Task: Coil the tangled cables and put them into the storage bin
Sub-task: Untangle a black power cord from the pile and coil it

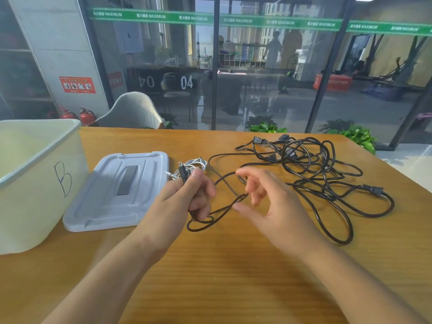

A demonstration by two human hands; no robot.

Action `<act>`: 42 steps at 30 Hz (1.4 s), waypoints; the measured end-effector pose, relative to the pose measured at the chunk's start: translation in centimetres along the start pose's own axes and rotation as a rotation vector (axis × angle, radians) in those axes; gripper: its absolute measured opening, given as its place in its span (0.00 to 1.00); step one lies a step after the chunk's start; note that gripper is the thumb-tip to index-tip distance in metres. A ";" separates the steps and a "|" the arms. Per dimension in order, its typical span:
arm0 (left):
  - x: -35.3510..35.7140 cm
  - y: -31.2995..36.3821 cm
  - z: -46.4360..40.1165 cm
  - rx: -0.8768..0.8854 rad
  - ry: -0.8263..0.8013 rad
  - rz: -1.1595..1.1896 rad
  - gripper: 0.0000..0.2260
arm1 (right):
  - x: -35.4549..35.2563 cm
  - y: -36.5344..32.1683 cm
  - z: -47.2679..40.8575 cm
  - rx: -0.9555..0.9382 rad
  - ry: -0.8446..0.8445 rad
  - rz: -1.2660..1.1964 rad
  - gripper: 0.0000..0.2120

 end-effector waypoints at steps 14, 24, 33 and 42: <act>-2.6 0.6 -0.3 0.029 0.113 0.015 0.22 | -2.0 10.2 0.6 0.640 0.086 -0.384 0.07; -3.7 0.4 -0.4 0.037 0.180 0.032 0.21 | -0.9 7.3 -0.1 0.321 -0.272 -0.650 0.18; -3.1 0.5 -0.3 0.022 0.145 0.032 0.22 | -0.2 6.2 0.2 0.219 -0.326 -0.190 0.12; -2.1 -0.5 -0.3 -0.017 0.117 0.079 0.21 | 3.4 1.1 1.4 0.093 -0.457 -0.167 0.22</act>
Point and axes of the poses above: each hand's wrist, its own z-axis away from the middle knuckle, its own x-axis out of the palm, y = z × x, the point moved 9 cm from there along -z, towards the middle knuckle, and after that the axes turned 6 degrees about z, right-handed, at the moved point
